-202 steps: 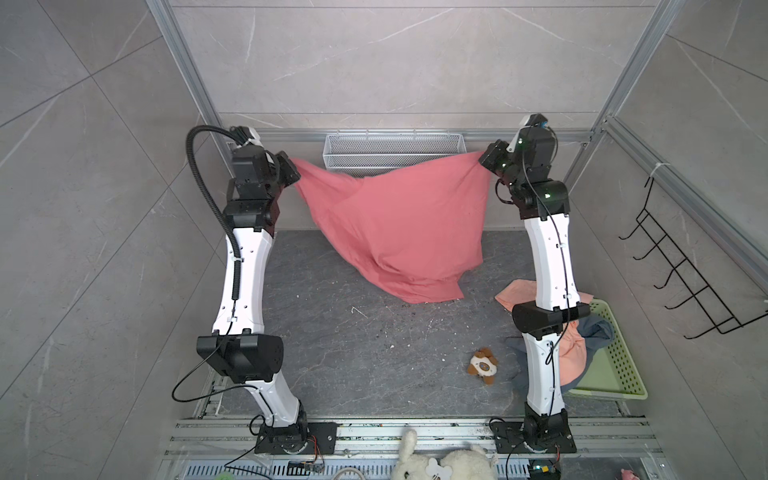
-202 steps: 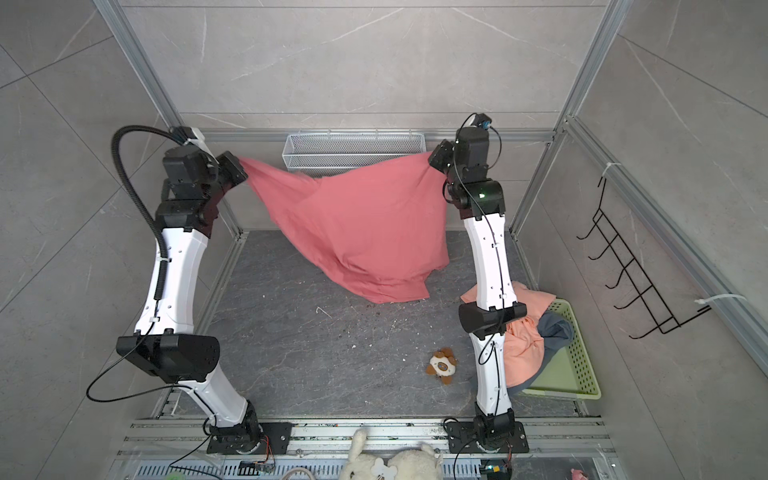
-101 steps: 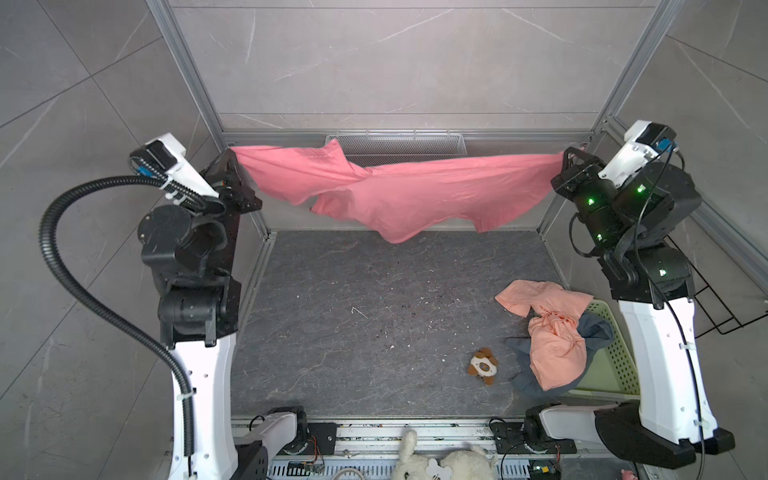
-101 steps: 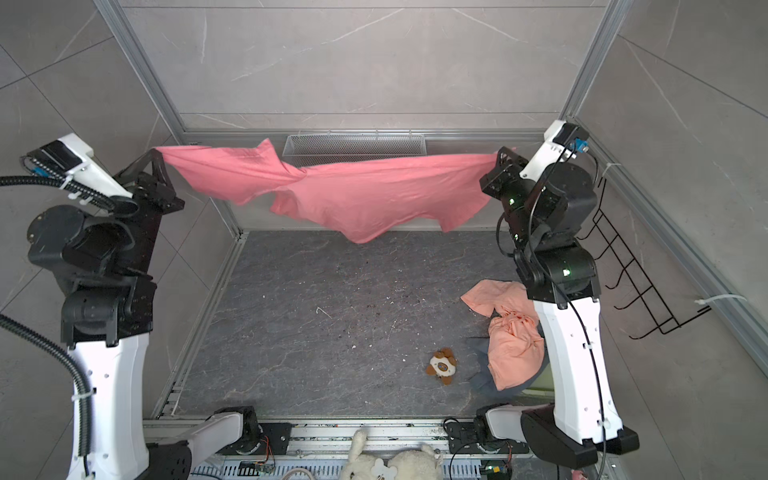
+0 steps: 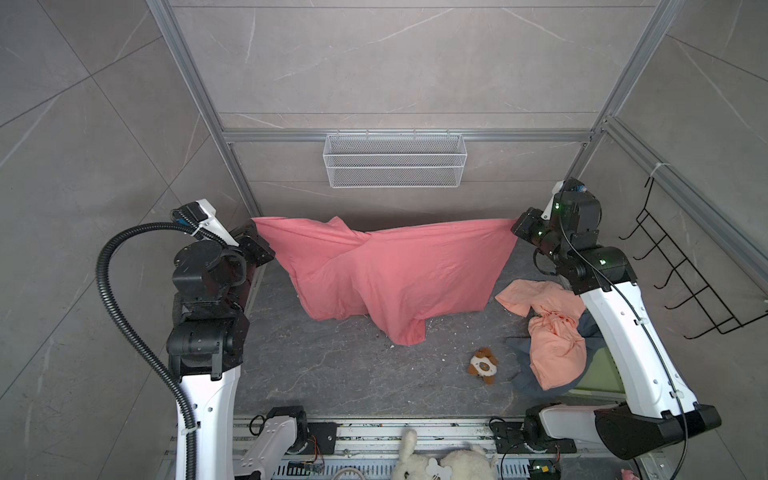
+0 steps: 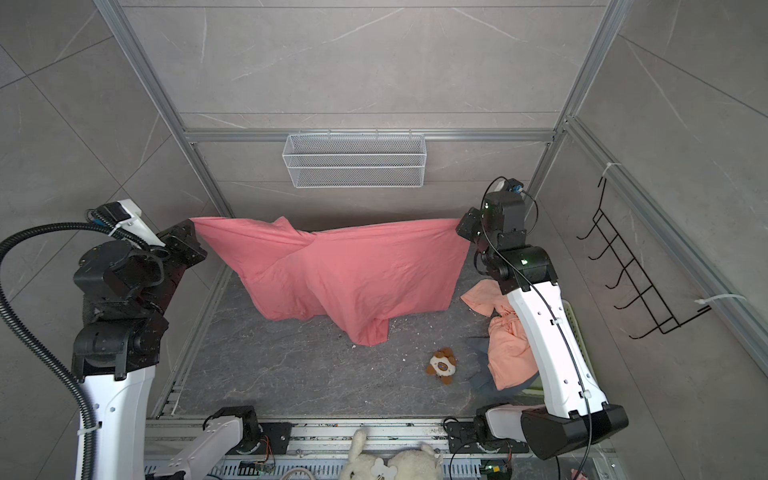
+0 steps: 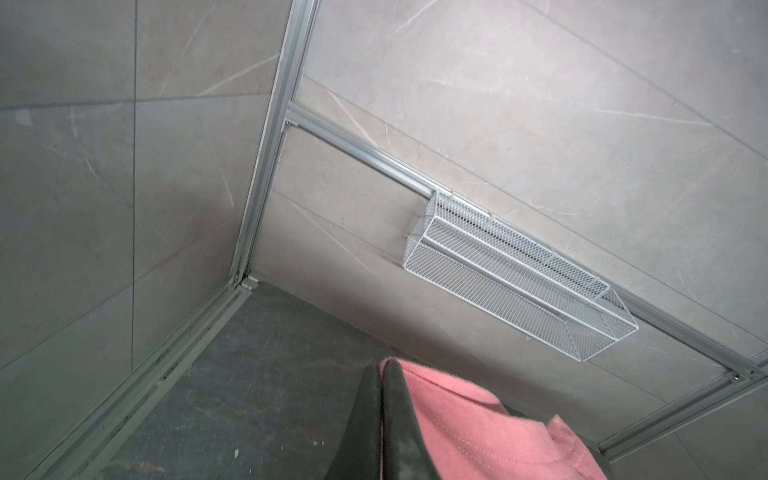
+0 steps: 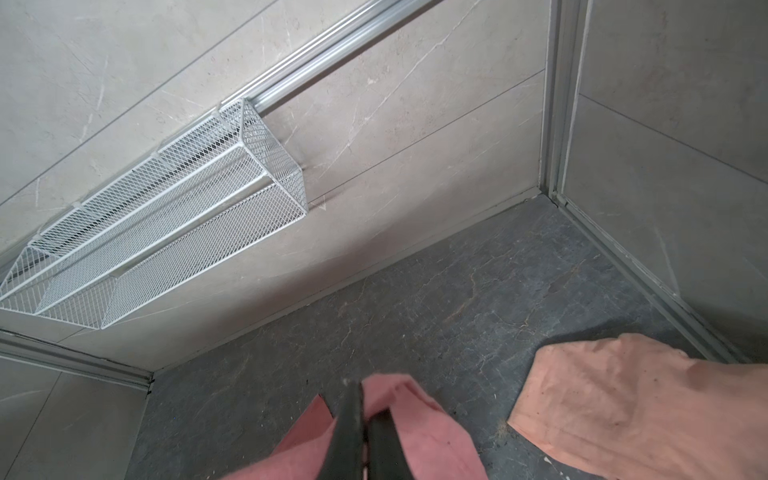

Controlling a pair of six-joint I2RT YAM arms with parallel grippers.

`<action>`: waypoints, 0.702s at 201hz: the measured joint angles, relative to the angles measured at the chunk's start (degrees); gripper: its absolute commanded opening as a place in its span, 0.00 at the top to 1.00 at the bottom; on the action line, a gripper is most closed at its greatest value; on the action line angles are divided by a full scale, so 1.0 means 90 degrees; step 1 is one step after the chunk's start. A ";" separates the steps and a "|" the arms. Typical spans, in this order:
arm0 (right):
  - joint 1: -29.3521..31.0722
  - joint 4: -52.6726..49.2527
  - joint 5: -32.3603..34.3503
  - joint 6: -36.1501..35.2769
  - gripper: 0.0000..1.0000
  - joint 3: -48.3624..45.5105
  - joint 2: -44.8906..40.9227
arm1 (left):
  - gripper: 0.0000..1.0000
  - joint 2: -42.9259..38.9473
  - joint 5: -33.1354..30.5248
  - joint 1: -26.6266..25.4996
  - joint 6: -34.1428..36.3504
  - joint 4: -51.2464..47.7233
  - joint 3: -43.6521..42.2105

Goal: Fold and stack the t-shirts
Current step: 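Swing the raised shirt with both grippers to shake it out, then lower the shirt flat onto the table with both grippers and release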

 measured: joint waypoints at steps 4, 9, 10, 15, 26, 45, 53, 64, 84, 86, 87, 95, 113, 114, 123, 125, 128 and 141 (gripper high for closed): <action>0.0000 0.0002 -0.0015 0.0019 0.95 0.0000 0.0036 | 1.00 0.0019 0.0005 0.0000 -0.0034 -0.0012 -0.0044; 0.0000 0.0015 -0.0034 0.0044 0.95 0.0002 0.0087 | 1.00 0.0044 0.0007 0.0000 -0.0073 -0.0024 -0.0097; 0.0000 0.0017 -0.0044 0.0049 0.95 0.0002 0.0097 | 1.00 0.0051 0.0010 0.0000 -0.0080 -0.0024 -0.0104; 0.0000 0.0044 -0.0070 0.0083 0.96 0.0007 0.0160 | 1.00 0.0087 0.0019 0.0000 -0.0117 -0.0019 -0.0155; 0.0000 0.0126 -0.0148 0.0155 0.96 0.0015 0.0357 | 1.00 0.0223 0.0046 0.0000 -0.0204 0.0034 -0.0270; 0.0000 0.0398 -0.0262 0.0262 0.96 0.0051 0.0838 | 1.00 0.0607 0.0095 0.0000 -0.0328 0.0296 -0.0418; -0.0002 0.0532 -0.0304 0.0316 0.96 0.0141 0.1117 | 1.00 0.0862 0.0151 0.0000 -0.0359 0.0493 -0.0425; -0.0005 0.0733 -0.0367 0.0374 0.96 0.0362 0.1562 | 1.00 0.1309 0.0214 0.0000 -0.0398 0.0799 -0.0372; -0.0007 0.1197 -0.0532 0.0585 0.97 0.1059 0.2572 | 1.00 0.2514 0.0442 0.0005 -0.0444 0.1139 0.0194; -0.0007 0.1202 -0.0554 0.0610 0.97 0.1137 0.2657 | 1.00 0.2623 0.0464 0.0007 -0.0444 0.1144 0.0265; -0.0007 0.1212 -0.0559 0.0629 0.97 0.1219 0.2735 | 1.00 0.2722 0.0486 0.0007 -0.0444 0.1139 0.0340; -0.0007 0.1253 -0.0624 0.0702 0.98 0.1717 0.3155 | 1.00 0.3283 0.0590 0.0012 -0.0444 0.1171 0.0828; -0.0012 0.1302 -0.0850 0.0784 0.98 0.3203 0.4078 | 1.00 0.4340 0.0753 0.0019 -0.0437 0.1151 0.2076; -0.0012 0.1297 -0.0860 0.0784 0.98 0.3269 0.4109 | 1.00 0.4371 0.0760 0.0019 -0.0437 0.1151 0.2127; -0.0012 0.1297 -0.0952 0.0770 0.98 0.3956 0.4388 | 1.00 0.4663 0.0845 0.0041 -0.0440 0.1173 0.2647; -0.0012 0.1297 -0.0964 0.0753 0.98 0.4053 0.4408 | 1.00 0.4704 0.0872 0.0051 -0.0440 0.1183 0.2761; -0.0012 0.1280 -0.0993 0.0741 0.97 0.4233 0.4439 | 1.00 0.4753 0.0903 0.0068 -0.0442 0.1173 0.2907; -0.0012 0.1331 -0.1086 0.0597 0.97 0.4728 0.4405 | 1.00 0.4770 0.1059 0.0155 -0.0444 0.1192 0.3427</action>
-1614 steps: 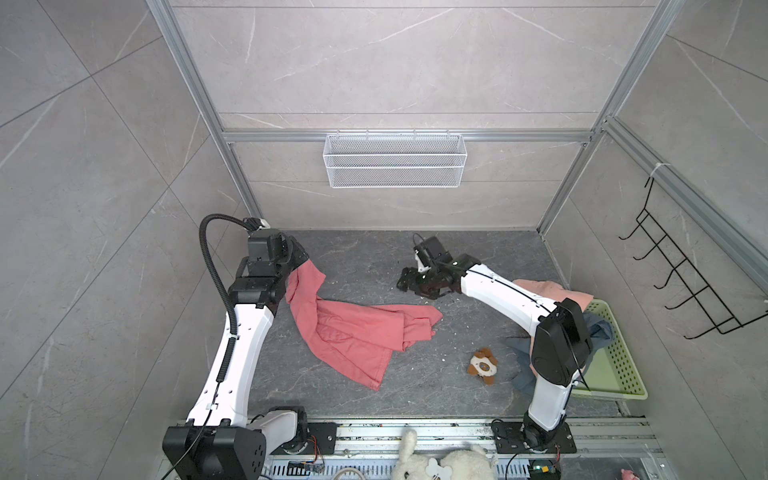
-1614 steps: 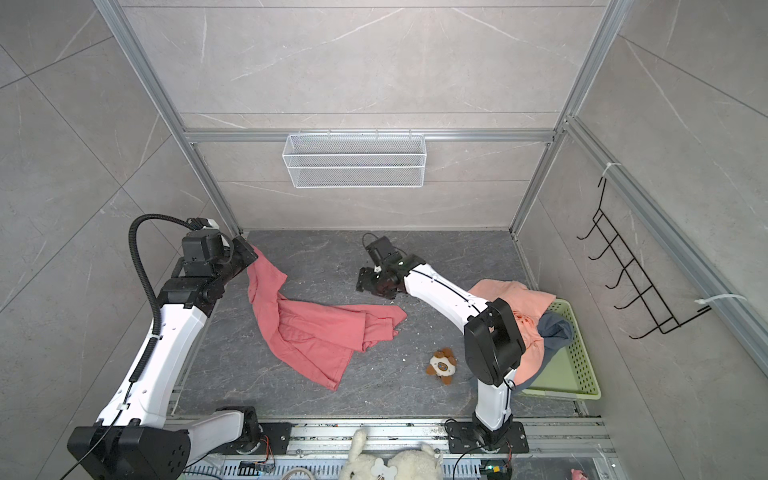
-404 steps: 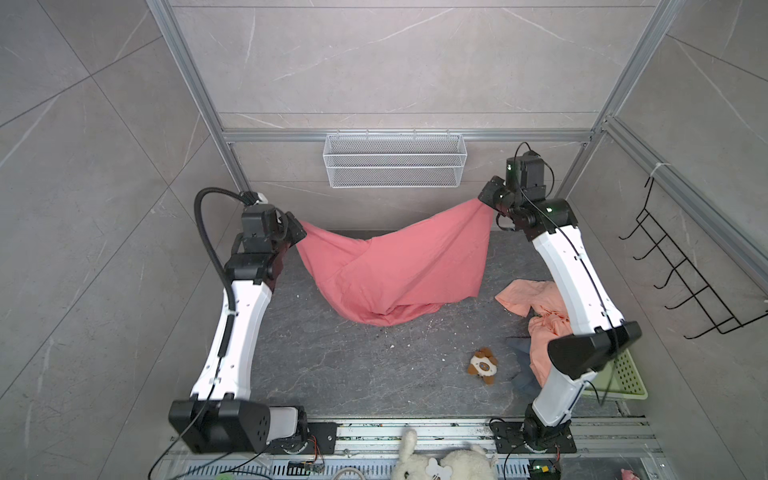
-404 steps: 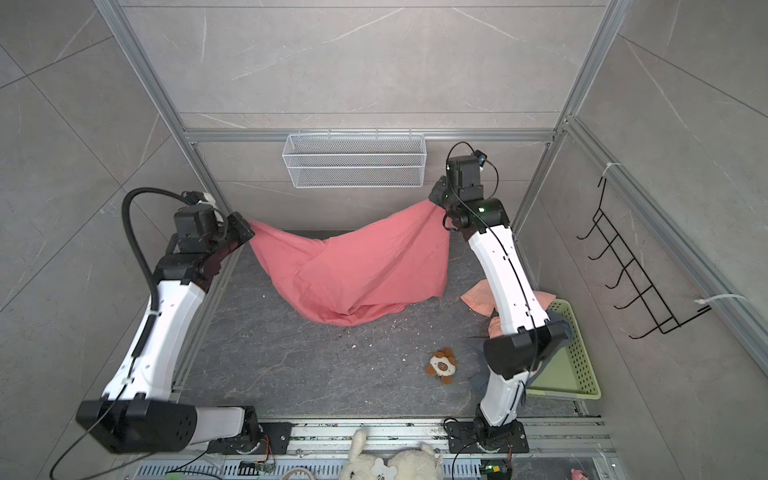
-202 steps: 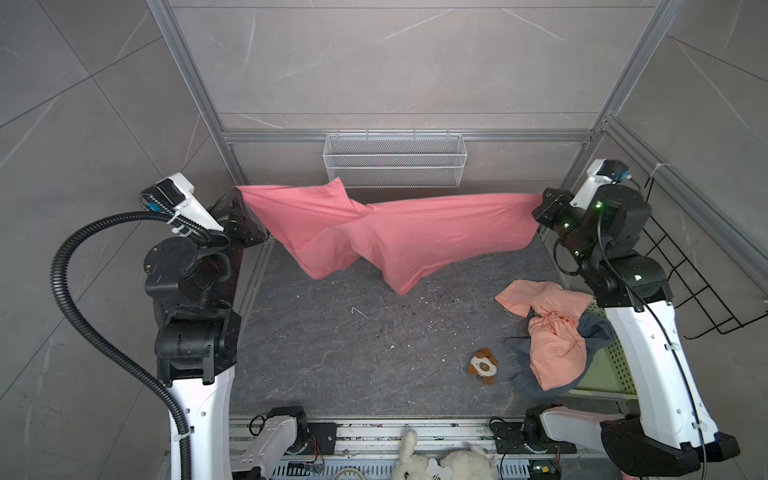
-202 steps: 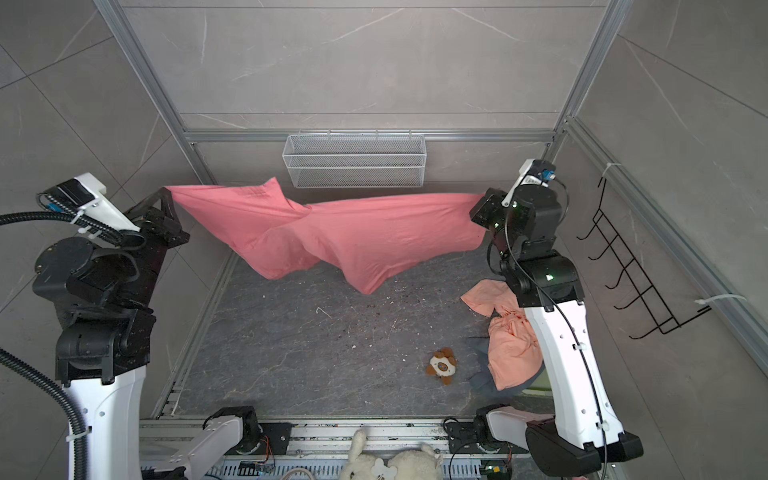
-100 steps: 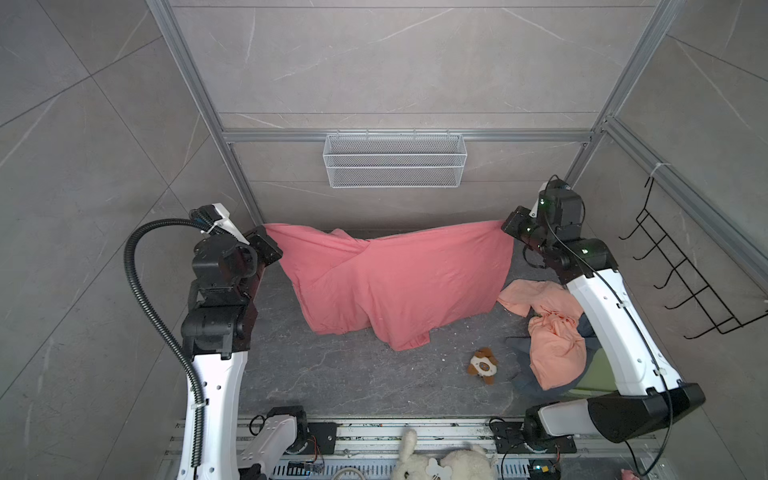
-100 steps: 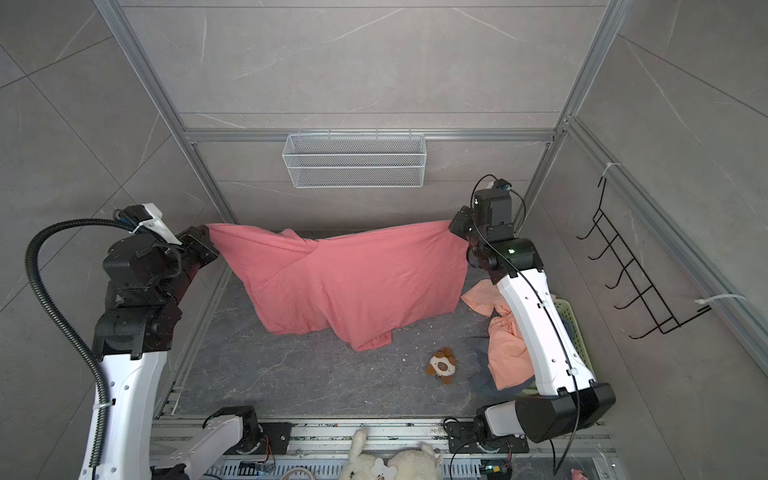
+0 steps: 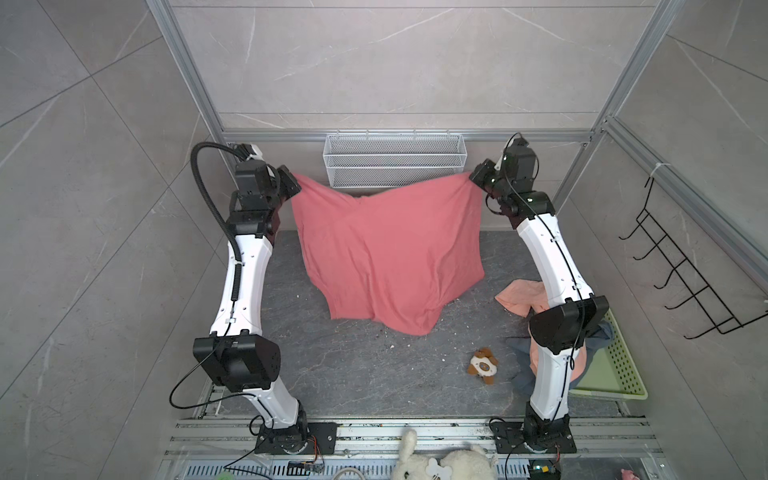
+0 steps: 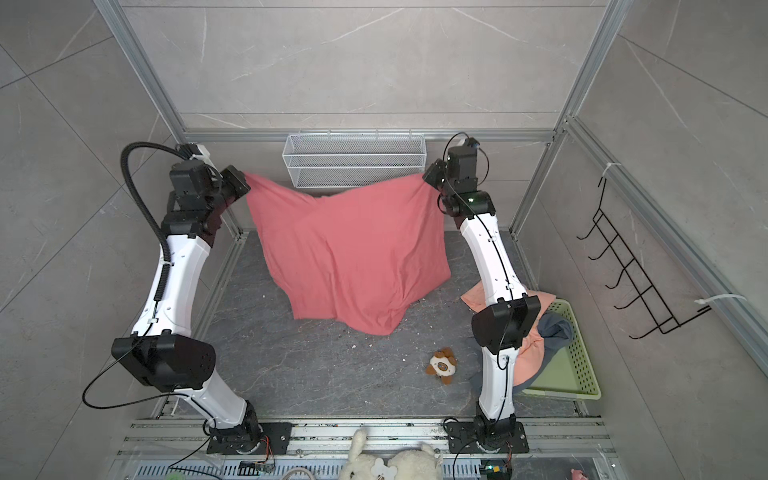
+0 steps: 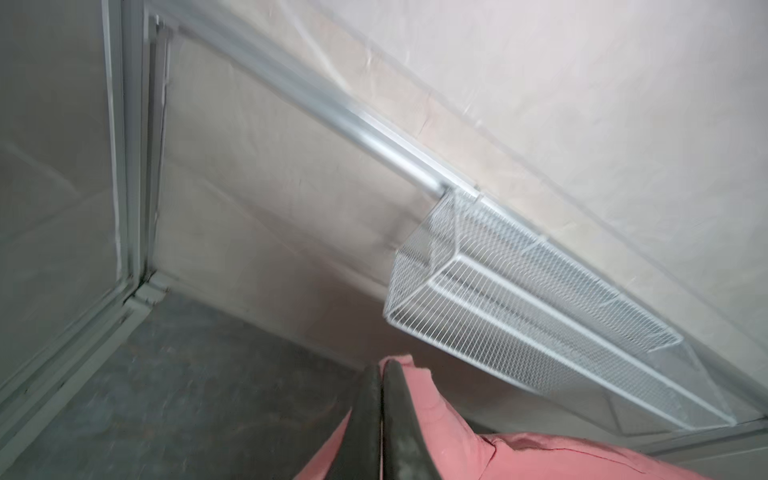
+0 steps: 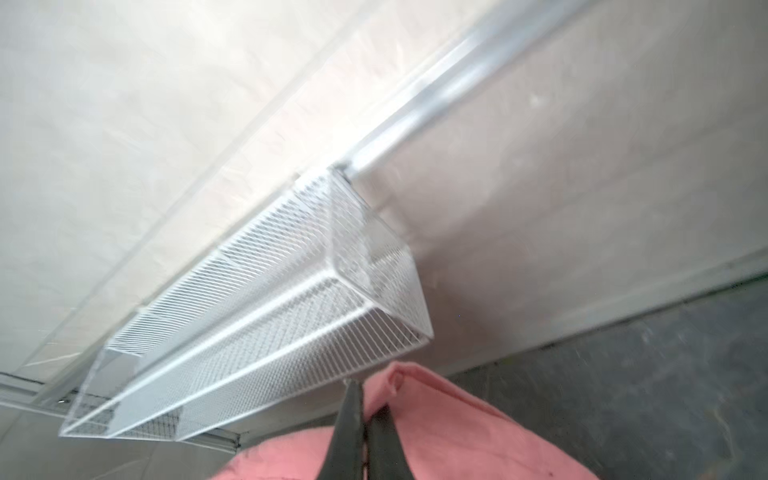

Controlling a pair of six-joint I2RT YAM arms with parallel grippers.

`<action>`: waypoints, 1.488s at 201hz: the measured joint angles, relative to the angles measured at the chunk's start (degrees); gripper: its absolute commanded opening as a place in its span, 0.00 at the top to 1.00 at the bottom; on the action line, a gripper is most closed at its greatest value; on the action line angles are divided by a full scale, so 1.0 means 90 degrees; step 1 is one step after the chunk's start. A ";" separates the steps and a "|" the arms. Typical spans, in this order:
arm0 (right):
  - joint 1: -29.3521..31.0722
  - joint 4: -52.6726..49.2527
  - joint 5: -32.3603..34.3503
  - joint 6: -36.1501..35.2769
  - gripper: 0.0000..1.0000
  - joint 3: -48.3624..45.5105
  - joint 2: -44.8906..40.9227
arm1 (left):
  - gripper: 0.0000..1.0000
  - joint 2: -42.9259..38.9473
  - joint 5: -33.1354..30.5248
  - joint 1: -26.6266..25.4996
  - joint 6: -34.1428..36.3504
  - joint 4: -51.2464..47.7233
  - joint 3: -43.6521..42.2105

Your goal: Fold and stack the t-shirts

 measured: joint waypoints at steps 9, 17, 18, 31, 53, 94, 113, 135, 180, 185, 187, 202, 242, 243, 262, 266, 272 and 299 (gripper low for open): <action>0.0000 0.0107 -0.0053 -0.0121 0.97 0.0017 -0.0257 | 1.00 -0.0112 0.0051 0.0068 0.0000 0.0107 0.0257; 0.0000 0.0248 -0.0075 -0.0214 0.97 -0.0206 -0.0593 | 1.00 -0.0330 0.0136 0.0109 0.0000 0.0299 0.0277; 0.0000 0.0296 -0.0080 -0.0231 0.97 -0.0304 -0.0697 | 1.00 -0.0374 0.0146 0.0114 0.0000 0.0321 0.0265; 0.0000 0.0612 -0.0075 -0.0357 0.96 -0.1188 -0.1542 | 1.00 -0.1049 0.0189 0.0163 -0.0002 0.0607 -0.0168; 0.0000 0.0971 -0.0024 -0.0537 0.96 -0.2939 -0.3101 | 1.00 -0.2504 0.0202 0.0177 -0.0058 0.0906 -0.1486; 0.0000 0.0879 0.0049 -0.0631 0.97 -0.5455 -0.4607 | 1.00 -0.4328 0.0313 0.0165 -0.0340 0.0313 -0.3604; 0.0000 0.0498 0.0136 -0.0474 0.97 -0.6664 -0.4777 | 1.00 -0.4675 0.0262 0.0165 -0.0588 -0.0440 -0.4439; 0.0000 -0.0206 0.0352 -0.0219 0.98 -0.7856 -0.4801 | 1.00 -0.4886 0.0231 0.0165 -0.1008 -0.1331 -0.5549; 0.0000 -0.0855 0.0593 0.0233 0.98 -0.8961 -0.4862 | 1.00 -0.4864 0.0347 0.0158 -0.1649 -0.2633 -0.7162; 0.0000 -0.0857 0.0593 0.0253 0.98 -0.9012 -0.4843 | 1.00 -0.4833 0.0350 0.0158 -0.1688 -0.2739 -0.7225; 0.0000 -0.0852 0.0590 0.0267 0.98 -0.9039 -0.4828 | 1.00 -0.4816 0.0350 0.0158 -0.1705 -0.2781 -0.7247; 0.0000 -0.0828 0.0590 0.0379 0.98 -0.9192 -0.4682 | 1.00 -0.4605 0.0335 0.0158 -0.1780 -0.3062 -0.7308; 0.0000 -0.0782 0.0590 0.0563 0.98 -0.9498 -0.4197 | 1.00 -0.4051 0.0338 0.0107 -0.1851 -0.3337 -0.7451; 0.0000 -0.0782 0.0593 0.0563 0.98 -0.9498 -0.4192 | 1.00 -0.4046 0.0335 0.0104 -0.1853 -0.3342 -0.7453; 0.0000 -0.0716 0.0590 0.0588 0.98 -0.9498 -0.4095 | 1.00 -0.3929 0.0335 0.0078 -0.1875 -0.3417 -0.7485; 0.0000 -0.0704 0.0590 0.0590 0.98 -0.9496 -0.4068 | 1.00 -0.3903 0.0333 0.0073 -0.1875 -0.3417 -0.7485; 0.0000 -0.0680 0.0590 0.0588 0.98 -0.9496 -0.4027 | 1.00 -0.3864 0.0333 0.0066 -0.1875 -0.3415 -0.7485; 0.0002 -0.0663 0.0593 0.0590 0.98 -0.9488 -0.3823 | 1.00 -0.3735 0.0321 0.0012 -0.1875 -0.3412 -0.7485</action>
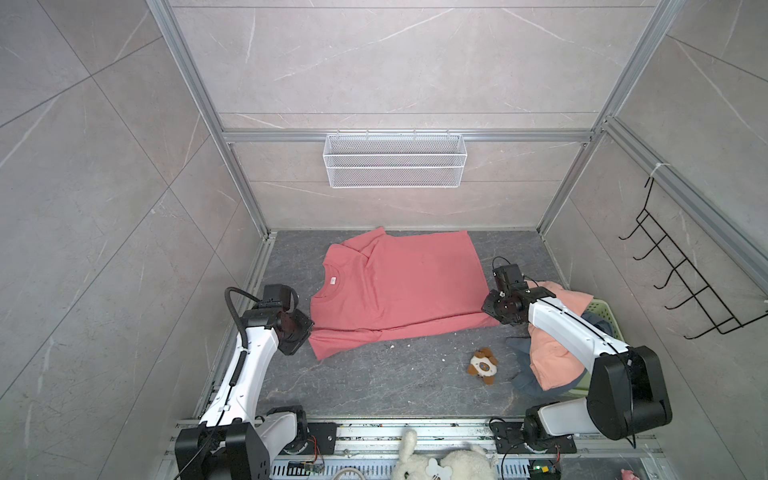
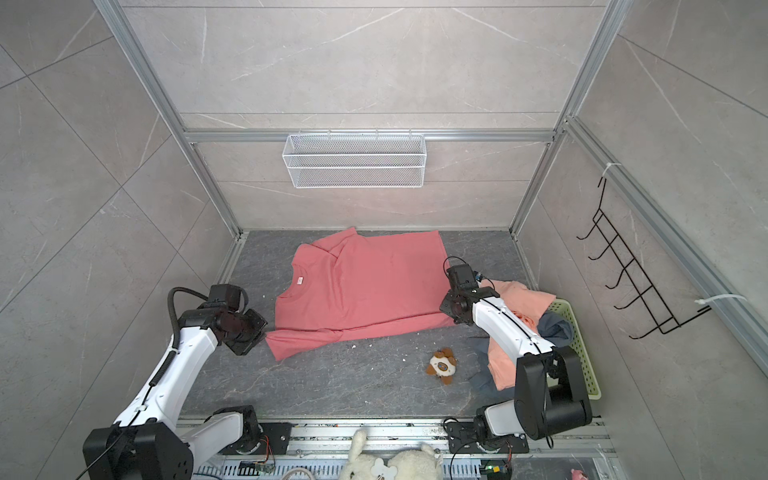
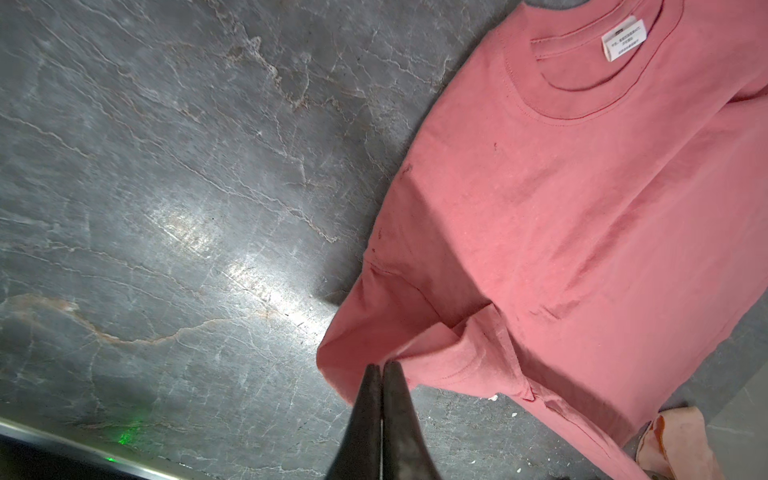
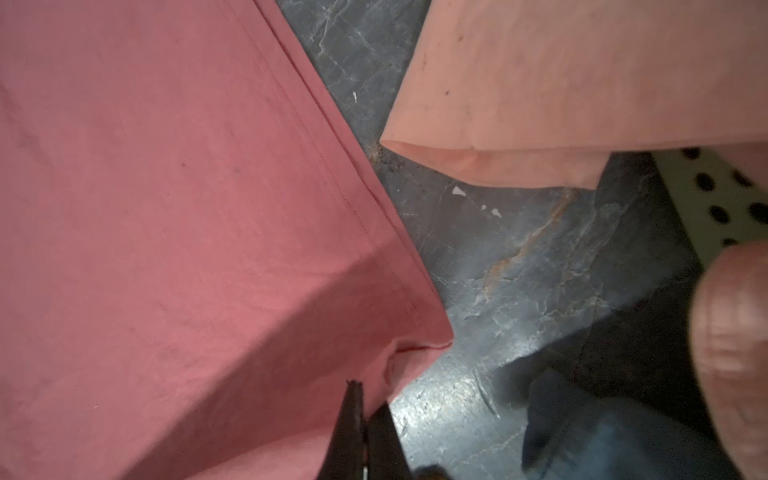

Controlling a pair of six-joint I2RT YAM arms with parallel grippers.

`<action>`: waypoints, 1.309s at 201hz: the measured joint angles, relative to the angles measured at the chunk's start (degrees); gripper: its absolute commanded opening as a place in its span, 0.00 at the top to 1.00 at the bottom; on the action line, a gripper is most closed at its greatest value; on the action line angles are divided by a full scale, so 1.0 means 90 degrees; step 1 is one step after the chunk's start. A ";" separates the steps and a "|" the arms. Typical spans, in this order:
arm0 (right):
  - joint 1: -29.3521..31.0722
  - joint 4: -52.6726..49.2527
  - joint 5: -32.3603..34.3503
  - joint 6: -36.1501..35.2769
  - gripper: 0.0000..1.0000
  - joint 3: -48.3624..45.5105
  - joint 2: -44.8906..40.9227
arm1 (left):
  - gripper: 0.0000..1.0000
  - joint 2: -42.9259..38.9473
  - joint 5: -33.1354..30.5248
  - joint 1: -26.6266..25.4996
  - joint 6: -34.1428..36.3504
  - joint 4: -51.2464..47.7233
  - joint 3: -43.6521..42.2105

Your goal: Fold and stack the t-shirts

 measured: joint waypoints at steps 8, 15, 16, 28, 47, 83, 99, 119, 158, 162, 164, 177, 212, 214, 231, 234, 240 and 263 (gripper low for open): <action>0.0000 0.0000 0.0000 0.0000 0.98 0.0005 0.0017 | 1.00 0.0005 -0.0002 -0.0017 0.0010 0.0002 0.0007; 0.0000 -0.0015 0.0002 0.0000 0.98 0.0029 0.0017 | 1.00 0.0005 -0.0005 -0.0034 0.0032 0.0007 0.0034; 0.0000 -0.0019 0.0002 0.0002 0.98 0.0034 0.0017 | 1.00 0.0005 -0.0002 -0.0034 0.0032 0.0007 0.0044; 0.0000 -0.0053 0.0010 0.0000 0.98 0.0148 0.0017 | 1.00 0.0005 0.0000 -0.0046 0.0134 0.0024 0.0185; 0.0005 -0.0051 0.0078 -0.0002 0.98 0.0403 0.0012 | 1.00 0.0002 0.0005 -0.0046 0.0369 0.0160 0.0619; 0.0005 -0.0039 0.0238 -0.0002 0.98 0.0750 0.0000 | 1.00 0.0243 0.0228 -0.0046 0.0918 0.0925 0.1489; 0.0005 -0.0017 0.0316 0.0027 0.98 0.0831 0.0002 | 1.00 0.0651 0.0401 -0.0049 0.1078 0.1319 0.1770; 0.0005 0.0075 0.0413 0.0153 0.98 0.0840 0.0007 | 1.00 0.1212 0.0546 -0.0066 0.1205 0.1763 0.1982; 0.0005 0.0216 0.0508 0.0284 0.97 0.0940 0.0153 | 1.00 0.1676 0.0644 -0.0075 0.1472 0.2076 0.2193; 0.0005 0.0214 0.0508 0.0282 0.97 0.0979 0.0177 | 1.00 0.1673 0.0661 -0.0075 0.1515 0.2069 0.2215; 0.0005 0.0214 0.0508 0.0282 0.97 0.0991 0.0185 | 1.00 0.1673 0.0668 -0.0075 0.1532 0.2059 0.2227; 0.0005 0.0134 0.0517 0.0248 0.98 0.1156 0.0272 | 1.00 0.1673 0.0733 -0.0075 0.1673 0.1977 0.2317; 0.0036 -0.0563 0.0775 0.0175 0.97 0.1474 0.0291 | 1.00 0.1474 0.0826 -0.0075 0.1909 0.1132 0.2251; 0.0034 -0.0597 0.0782 0.0177 0.97 0.1462 0.0270 | 1.00 0.1426 0.0814 -0.0075 0.1909 0.1052 0.2222; 0.0041 -0.0855 0.0843 0.0180 0.88 0.1224 -0.0114 | 0.82 0.0957 0.0629 -0.0075 0.1904 0.0525 0.1970; 0.0041 -0.0894 0.0843 0.0182 0.84 0.1168 -0.0199 | 0.75 0.0852 0.0597 -0.0075 0.1904 0.0435 0.1926; 0.0041 -0.0981 0.0860 0.0170 0.75 0.1081 -0.0374 | 0.57 0.0644 0.0503 -0.0075 0.1909 0.0279 0.1855; 0.0046 -0.1217 0.1035 0.0267 0.45 0.1001 -0.0772 | 0.30 0.0010 0.0318 -0.0075 0.1882 -0.0073 0.1775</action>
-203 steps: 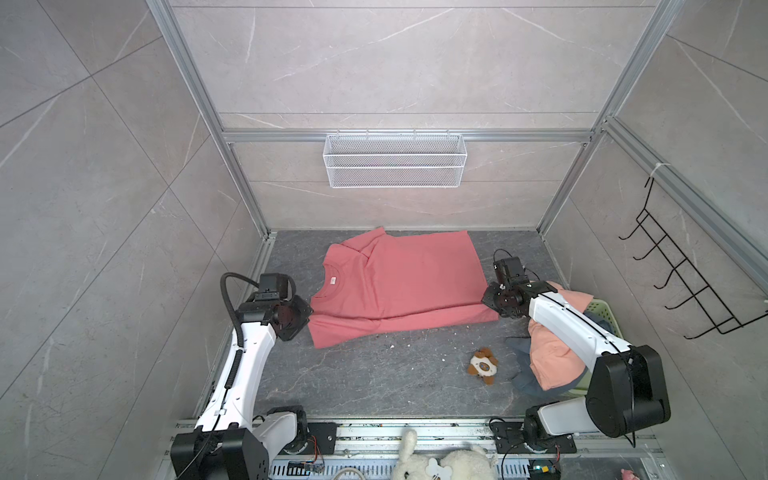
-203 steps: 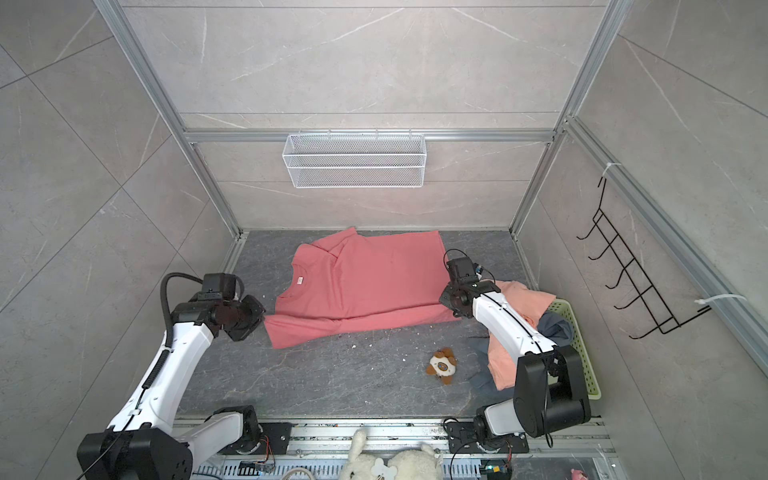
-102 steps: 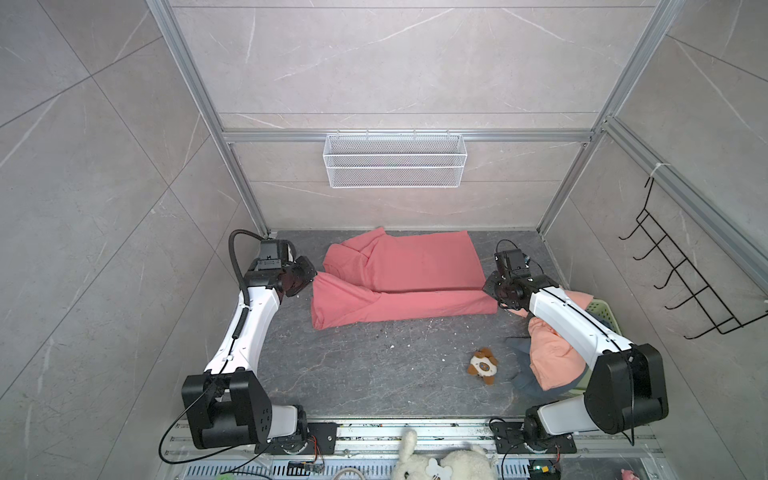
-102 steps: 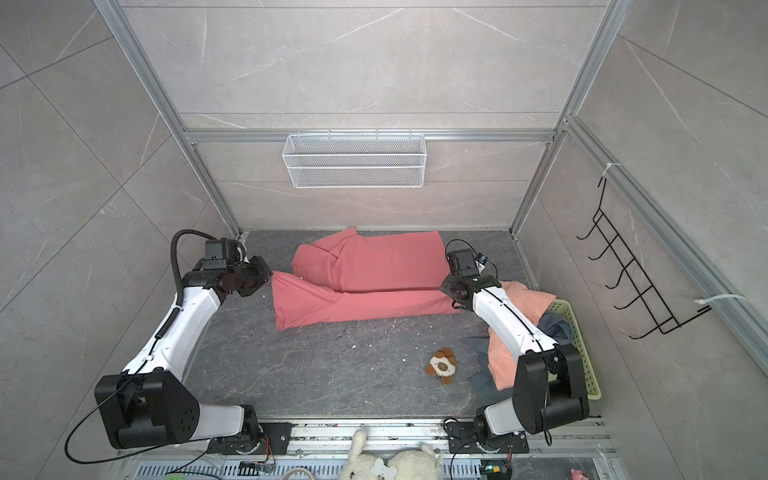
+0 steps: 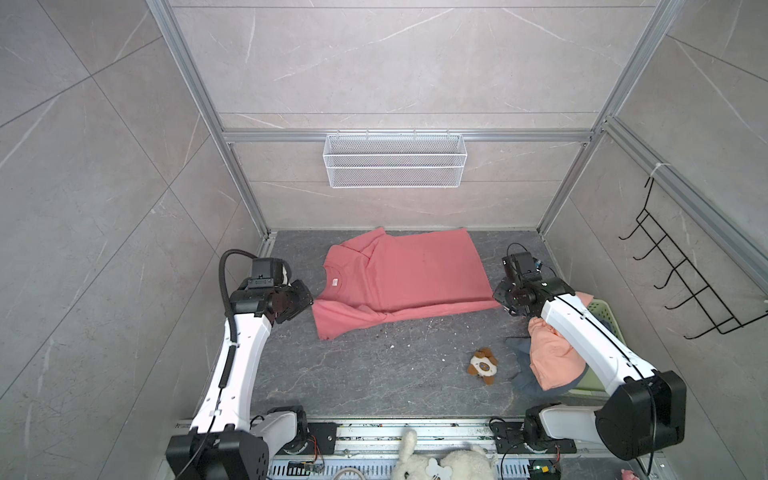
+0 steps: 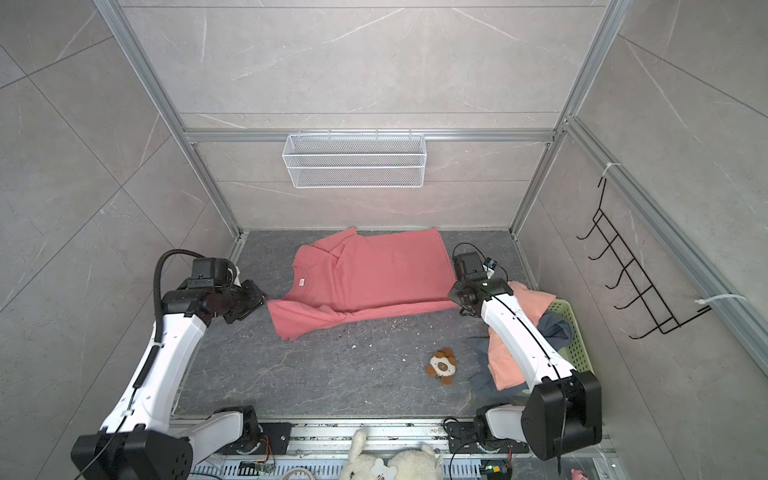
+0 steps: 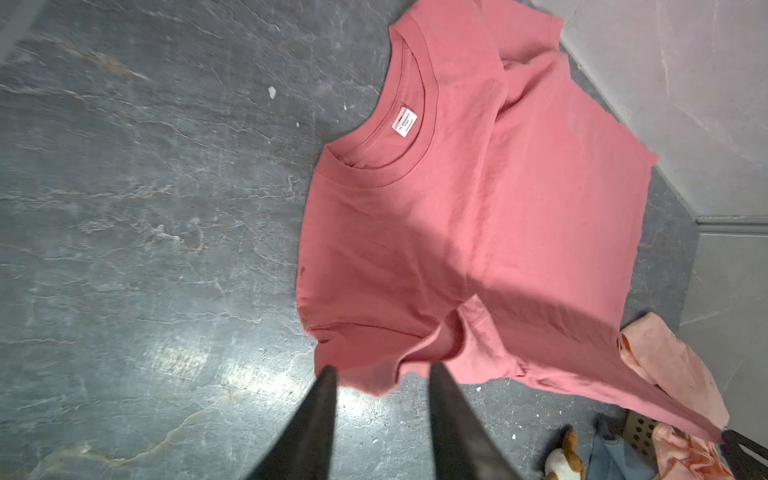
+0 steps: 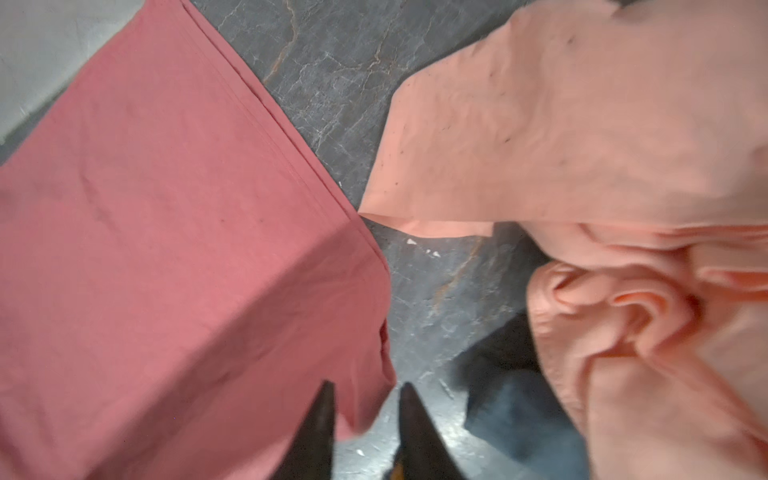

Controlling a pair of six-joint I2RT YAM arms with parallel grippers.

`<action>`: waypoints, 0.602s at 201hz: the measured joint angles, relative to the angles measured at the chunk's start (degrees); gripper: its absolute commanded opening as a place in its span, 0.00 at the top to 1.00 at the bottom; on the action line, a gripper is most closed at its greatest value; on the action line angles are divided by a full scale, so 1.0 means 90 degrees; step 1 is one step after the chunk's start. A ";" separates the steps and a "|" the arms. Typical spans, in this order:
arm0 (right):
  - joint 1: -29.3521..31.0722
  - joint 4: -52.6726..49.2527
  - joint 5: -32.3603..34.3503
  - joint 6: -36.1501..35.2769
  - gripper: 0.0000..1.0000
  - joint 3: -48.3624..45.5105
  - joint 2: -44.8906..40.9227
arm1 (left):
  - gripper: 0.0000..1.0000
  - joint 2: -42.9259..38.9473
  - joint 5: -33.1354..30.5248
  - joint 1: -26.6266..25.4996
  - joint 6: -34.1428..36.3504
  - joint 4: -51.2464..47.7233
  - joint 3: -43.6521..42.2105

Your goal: Fold and stack the t-shirts

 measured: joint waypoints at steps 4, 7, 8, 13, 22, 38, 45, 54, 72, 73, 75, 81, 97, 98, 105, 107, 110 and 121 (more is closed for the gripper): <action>0.0000 -0.0017 0.0022 -0.0063 0.44 0.0007 -0.0007 | 0.29 -0.0056 -0.0010 0.0000 -0.0029 -0.0010 0.0000; 0.0000 -0.0027 0.0053 -0.0002 0.43 0.0027 0.0002 | 0.28 -0.0075 -0.0019 0.0002 -0.0024 -0.0012 0.0002; 0.0000 -0.0044 0.0063 -0.0024 0.43 0.0036 0.0012 | 0.28 -0.0078 -0.0022 0.0002 -0.0027 -0.0015 0.0002; 0.0000 -0.0070 0.0095 -0.0024 0.42 0.0087 0.0073 | 0.27 -0.0078 -0.0034 0.0002 -0.0036 -0.0010 0.0010; 0.0000 -0.0119 0.0131 -0.0061 0.42 0.0248 0.0245 | 0.26 0.0002 -0.0061 0.0000 -0.0032 0.0010 0.0046; 0.0000 -0.0083 0.0136 -0.0112 0.43 0.0663 0.0673 | 0.27 0.0393 -0.0053 0.0000 -0.0049 0.0250 0.0175; 0.0000 -0.0010 0.0092 -0.0141 0.43 0.0850 0.0860 | 0.27 0.0634 -0.0041 0.0000 -0.0068 0.0391 0.0253; 0.0000 0.0155 -0.0002 -0.0192 0.43 0.1066 0.1105 | 0.29 0.1013 0.0022 0.0000 -0.0114 0.0607 0.0372; 0.0000 0.0559 -0.0253 -0.0209 0.43 0.1341 0.1515 | 0.30 0.1824 0.0204 -0.0044 -0.0240 0.1093 0.0583; 0.0000 0.0576 -0.0260 -0.0209 0.43 0.1348 0.1532 | 0.30 0.1860 0.0214 -0.0049 -0.0245 0.1117 0.0588; 0.0000 0.0627 -0.0291 -0.0206 0.43 0.1362 0.1586 | 0.30 0.1928 0.0228 -0.0056 -0.0260 0.1151 0.0600; 0.0000 0.0755 -0.0403 -0.0202 0.44 0.1401 0.1722 | 0.30 0.2191 0.0250 -0.0097 -0.0313 0.1294 0.0656; 0.0000 0.1064 -0.0738 -0.0165 0.44 0.1484 0.2161 | 0.30 0.2880 0.0318 -0.0330 -0.0447 0.1532 0.0838; 0.0000 0.1078 -0.0753 -0.0158 0.44 0.1489 0.2178 | 0.30 0.2907 0.0321 -0.0342 -0.0452 0.1540 0.0848; 0.0007 0.1209 -0.0908 -0.0117 0.44 0.1518 0.2404 | 0.30 0.3201 0.0364 -0.0498 -0.0510 0.1649 0.0933; 0.0010 0.1241 -0.0945 -0.0100 0.44 0.1528 0.2477 | 0.30 0.3291 0.0389 -0.0549 -0.0534 0.1681 0.0957; 0.0017 0.1280 -0.1018 -0.0075 0.44 0.1545 0.2577 | 0.30 0.3398 0.0398 -0.0619 -0.0561 0.1724 0.0984; 0.0053 0.1445 -0.1217 0.0017 0.44 0.1600 0.2948 | 0.30 0.3762 0.0522 -0.0869 -0.0692 0.1909 0.1044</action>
